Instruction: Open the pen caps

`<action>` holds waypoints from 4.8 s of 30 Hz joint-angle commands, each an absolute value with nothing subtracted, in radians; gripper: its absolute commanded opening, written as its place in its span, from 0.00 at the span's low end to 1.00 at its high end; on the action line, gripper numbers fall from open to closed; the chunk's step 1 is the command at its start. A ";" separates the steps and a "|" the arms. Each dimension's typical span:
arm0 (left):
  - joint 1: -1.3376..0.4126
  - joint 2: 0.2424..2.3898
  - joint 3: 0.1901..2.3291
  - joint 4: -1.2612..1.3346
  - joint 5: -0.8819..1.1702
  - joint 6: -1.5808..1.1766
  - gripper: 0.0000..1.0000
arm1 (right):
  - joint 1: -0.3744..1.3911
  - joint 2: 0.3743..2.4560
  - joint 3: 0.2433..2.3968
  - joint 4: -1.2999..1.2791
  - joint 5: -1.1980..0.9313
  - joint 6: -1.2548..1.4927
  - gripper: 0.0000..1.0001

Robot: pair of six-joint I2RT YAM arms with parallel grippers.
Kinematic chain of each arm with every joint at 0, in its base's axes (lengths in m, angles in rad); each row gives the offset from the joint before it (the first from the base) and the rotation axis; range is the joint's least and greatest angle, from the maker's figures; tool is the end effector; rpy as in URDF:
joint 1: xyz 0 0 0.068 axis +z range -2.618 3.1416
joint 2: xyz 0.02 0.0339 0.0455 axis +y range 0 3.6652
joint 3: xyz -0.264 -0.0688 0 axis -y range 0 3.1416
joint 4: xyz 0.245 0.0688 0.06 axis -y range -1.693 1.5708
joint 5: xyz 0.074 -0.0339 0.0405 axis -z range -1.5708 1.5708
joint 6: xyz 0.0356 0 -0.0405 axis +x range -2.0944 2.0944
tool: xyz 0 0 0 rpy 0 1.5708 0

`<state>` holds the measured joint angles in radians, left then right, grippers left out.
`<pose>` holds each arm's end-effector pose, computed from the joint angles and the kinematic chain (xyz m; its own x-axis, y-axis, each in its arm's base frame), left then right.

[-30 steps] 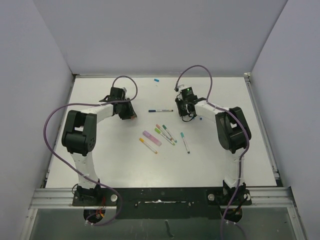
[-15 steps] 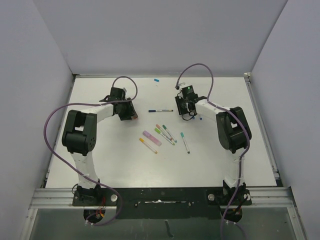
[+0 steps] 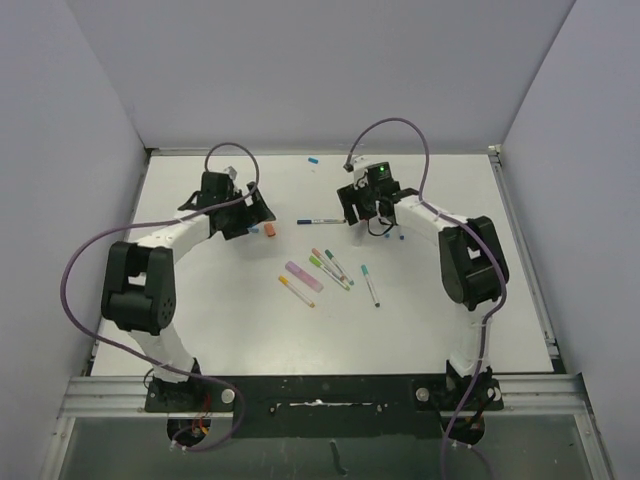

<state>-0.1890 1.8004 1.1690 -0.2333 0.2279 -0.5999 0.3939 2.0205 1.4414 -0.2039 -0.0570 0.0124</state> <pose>0.3754 -0.0800 0.1917 -0.8015 -0.4066 -0.4385 -0.1520 0.8477 -0.5082 0.4150 0.1747 0.1901 -0.6566 -0.2595 -0.7082 -0.4123 0.9097 0.0490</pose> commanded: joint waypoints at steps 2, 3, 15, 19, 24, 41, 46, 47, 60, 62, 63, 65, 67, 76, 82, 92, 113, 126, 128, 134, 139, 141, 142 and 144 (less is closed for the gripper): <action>-0.160 1.621 1.125 -0.079 0.328 -0.642 0.98 | 0.420 1.975 1.506 -0.156 -0.234 -0.128 0.72; -0.150 1.607 1.105 -0.044 0.368 -0.664 0.98 | 0.424 1.992 1.535 -0.173 -0.259 -0.139 0.72; -0.063 1.516 0.959 0.175 0.554 -0.824 0.98 | 0.536 2.190 1.778 -0.323 -0.252 -0.285 0.73; -0.064 1.500 0.944 0.190 0.559 -0.842 0.98 | 0.551 2.232 1.819 -0.347 -0.247 -0.306 0.74; -0.064 1.494 0.942 0.178 0.562 -0.845 0.98 | 0.559 2.263 1.839 -0.361 -0.232 -0.321 0.74; -0.064 1.483 0.980 0.065 0.506 -0.778 0.98 | 0.550 2.318 1.836 -0.390 -0.278 -0.316 0.69; -0.066 1.468 0.982 0.054 0.489 -0.767 0.98 | 0.539 2.326 1.824 -0.397 -0.302 -0.298 0.68; -0.066 1.469 0.982 0.053 0.489 -0.767 0.98 | 0.537 2.327 1.821 -0.396 -0.304 -0.296 0.68; -0.083 1.482 0.984 0.053 0.469 -0.768 0.98 | 0.523 2.310 1.735 -0.391 -0.314 -0.269 0.36; -0.094 1.484 0.993 0.034 0.450 -0.761 0.98 | 0.524 2.306 1.722 -0.390 -0.314 -0.264 0.28; -0.100 1.486 0.996 0.028 0.443 -0.759 0.98 | 0.524 2.305 1.713 -0.388 -0.314 -0.261 0.25; -0.108 1.490 1.000 0.021 0.434 -0.759 0.98 | 0.524 2.301 1.700 -0.383 -0.315 -0.254 0.14; -0.118 1.496 1.002 0.020 0.425 -0.760 0.98 | 0.524 2.297 1.689 -0.375 -0.317 -0.250 0.04; -0.196 1.521 1.016 0.012 0.338 -0.802 0.98 | 0.524 2.100 1.517 -0.160 -0.327 -0.127 0.00; -0.250 1.568 1.046 0.031 0.312 -0.826 0.98 | 0.542 1.968 1.429 -0.115 -0.350 -0.012 0.00; -0.313 1.657 1.076 0.100 0.323 -0.880 0.98 | 0.600 1.820 1.278 -0.010 -0.339 0.144 0.00; -0.359 1.708 1.048 0.236 0.389 -0.942 0.71 | 0.657 1.753 1.232 0.107 -0.326 0.179 0.00; -0.359 1.710 1.036 0.273 0.407 -0.953 0.17 | 0.657 1.737 1.226 0.112 -0.306 0.179 0.00; -0.359 1.711 1.035 0.275 0.409 -0.952 0.08 | 0.657 1.735 1.224 0.111 -0.302 0.179 0.00; -0.360 1.713 1.034 0.285 0.421 -0.956 0.00 | 0.657 1.733 1.229 0.108 -0.302 0.179 0.38; -0.369 1.710 1.043 0.293 0.433 -0.962 0.00 | 0.657 1.761 1.254 0.089 -0.311 0.178 0.44; -0.374 1.708 1.046 0.293 0.433 -0.960 0.00 | 0.657 1.768 1.258 0.088 -0.310 0.180 0.43; -0.375 1.709 1.046 0.293 0.435 -0.959 0.00 | 0.657 1.769 1.258 0.087 -0.312 0.179 0.41; -0.378 1.707 1.048 0.291 0.437 -0.957 0.00 | 0.657 1.769 1.257 0.090 -0.313 0.181 0.36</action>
<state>-0.3672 1.7012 1.0225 0.2295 0.4122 -0.9596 0.6498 1.7897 1.2259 0.0570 -0.3069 0.1734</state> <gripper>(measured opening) 0.136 0.407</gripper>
